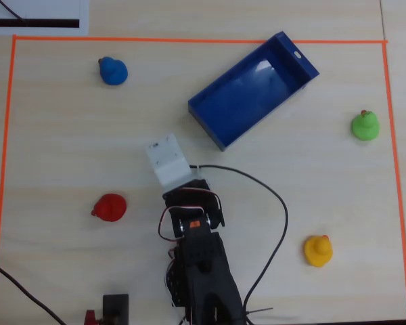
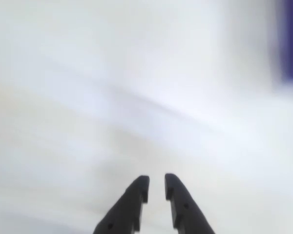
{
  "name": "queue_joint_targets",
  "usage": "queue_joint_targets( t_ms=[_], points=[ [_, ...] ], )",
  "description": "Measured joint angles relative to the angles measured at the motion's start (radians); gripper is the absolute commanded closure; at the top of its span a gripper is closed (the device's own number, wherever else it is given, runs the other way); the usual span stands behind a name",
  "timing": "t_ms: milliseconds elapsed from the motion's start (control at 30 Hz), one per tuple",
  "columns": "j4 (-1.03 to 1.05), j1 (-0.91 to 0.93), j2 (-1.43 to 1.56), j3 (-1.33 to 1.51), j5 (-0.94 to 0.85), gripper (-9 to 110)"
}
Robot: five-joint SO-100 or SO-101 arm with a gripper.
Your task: Grasp blue duck and put it into box.
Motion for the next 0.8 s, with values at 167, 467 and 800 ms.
queue_joint_targets(
  t_ms=[167, 467, 800],
  points=[
    [-0.023, -0.110, -0.541, -0.517, 0.018, 85],
    [-0.187, -0.133, -1.494, -1.489, 0.167, 76],
    [-0.252, -0.184, -1.944, -1.875, 0.199, 74]
  ],
)
